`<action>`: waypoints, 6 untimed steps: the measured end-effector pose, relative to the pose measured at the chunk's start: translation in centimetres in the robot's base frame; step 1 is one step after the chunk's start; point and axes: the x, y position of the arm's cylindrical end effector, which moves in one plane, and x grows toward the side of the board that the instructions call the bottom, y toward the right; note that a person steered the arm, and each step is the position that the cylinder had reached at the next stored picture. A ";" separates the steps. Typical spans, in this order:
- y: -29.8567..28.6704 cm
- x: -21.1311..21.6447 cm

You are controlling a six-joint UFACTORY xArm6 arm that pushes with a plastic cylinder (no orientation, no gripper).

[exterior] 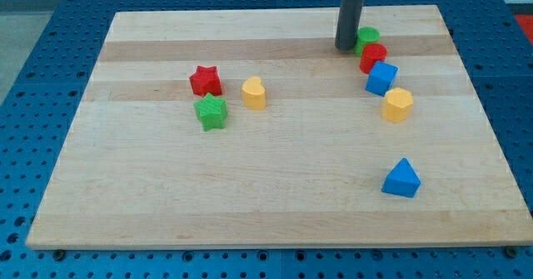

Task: Push the red star into the green star

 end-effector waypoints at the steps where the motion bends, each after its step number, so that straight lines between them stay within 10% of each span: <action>1: 0.0 0.0; 6: -22.5 7.8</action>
